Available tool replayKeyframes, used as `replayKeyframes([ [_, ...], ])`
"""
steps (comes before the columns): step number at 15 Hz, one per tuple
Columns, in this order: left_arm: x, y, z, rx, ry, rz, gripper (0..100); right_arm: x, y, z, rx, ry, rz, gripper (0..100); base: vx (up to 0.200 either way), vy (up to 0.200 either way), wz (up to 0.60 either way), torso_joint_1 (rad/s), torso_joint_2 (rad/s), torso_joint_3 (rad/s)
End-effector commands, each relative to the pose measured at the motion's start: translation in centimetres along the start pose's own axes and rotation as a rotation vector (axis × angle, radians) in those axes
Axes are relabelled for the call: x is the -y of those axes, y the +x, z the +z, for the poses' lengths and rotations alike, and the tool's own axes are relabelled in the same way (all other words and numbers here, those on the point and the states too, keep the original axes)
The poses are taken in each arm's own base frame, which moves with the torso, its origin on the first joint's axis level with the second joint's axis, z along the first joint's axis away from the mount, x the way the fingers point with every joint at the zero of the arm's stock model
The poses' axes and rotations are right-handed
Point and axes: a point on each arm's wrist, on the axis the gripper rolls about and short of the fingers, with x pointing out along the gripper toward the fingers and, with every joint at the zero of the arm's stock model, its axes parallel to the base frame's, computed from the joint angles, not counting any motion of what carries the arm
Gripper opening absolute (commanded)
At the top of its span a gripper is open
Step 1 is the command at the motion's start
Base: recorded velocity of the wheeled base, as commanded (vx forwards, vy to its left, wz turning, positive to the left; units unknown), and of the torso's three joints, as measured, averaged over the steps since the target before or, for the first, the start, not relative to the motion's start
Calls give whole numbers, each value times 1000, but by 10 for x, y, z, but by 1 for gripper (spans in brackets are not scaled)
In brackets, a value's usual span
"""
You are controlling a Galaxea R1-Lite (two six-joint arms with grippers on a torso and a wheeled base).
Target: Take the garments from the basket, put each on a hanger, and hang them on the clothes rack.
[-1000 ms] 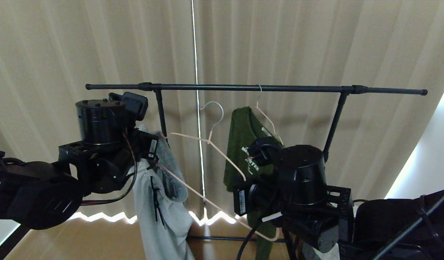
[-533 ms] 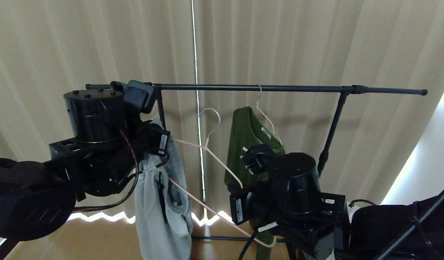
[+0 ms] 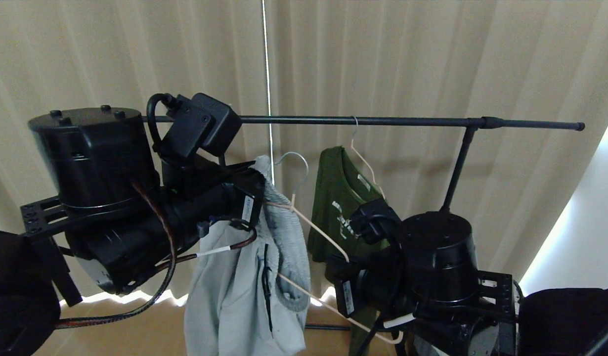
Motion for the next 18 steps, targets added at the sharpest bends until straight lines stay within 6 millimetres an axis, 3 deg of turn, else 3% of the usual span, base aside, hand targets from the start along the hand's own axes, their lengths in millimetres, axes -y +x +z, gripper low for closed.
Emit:
replayKeyframes([
  [1, 0, -5, -1, 0, 0, -3, 0, 1, -12, 8, 34, 7, 10, 0, 0, 0, 0, 0, 0, 0],
  [8, 9, -11, -23, -74, 21, -39, 0, 3, -32, 25, 108, -22, 28, 0, 0, 0, 0, 0, 0, 0],
  [16, 17, -16, -32, -98, 30, -70, 0, 4, -41, 32, 139, -12, 36, 0, 0, 0, 0, 0, 0, 0],
  [17, 17, -18, -33, -100, 30, -72, 100, 5, -43, 33, 146, -10, 39, 0, 0, 0, 0, 0, 0, 0],
  [18, 17, -19, -33, -101, 31, -74, 100, 5, -44, 33, 147, -11, 39, 0, 0, 0, 0, 0, 0, 0],
])
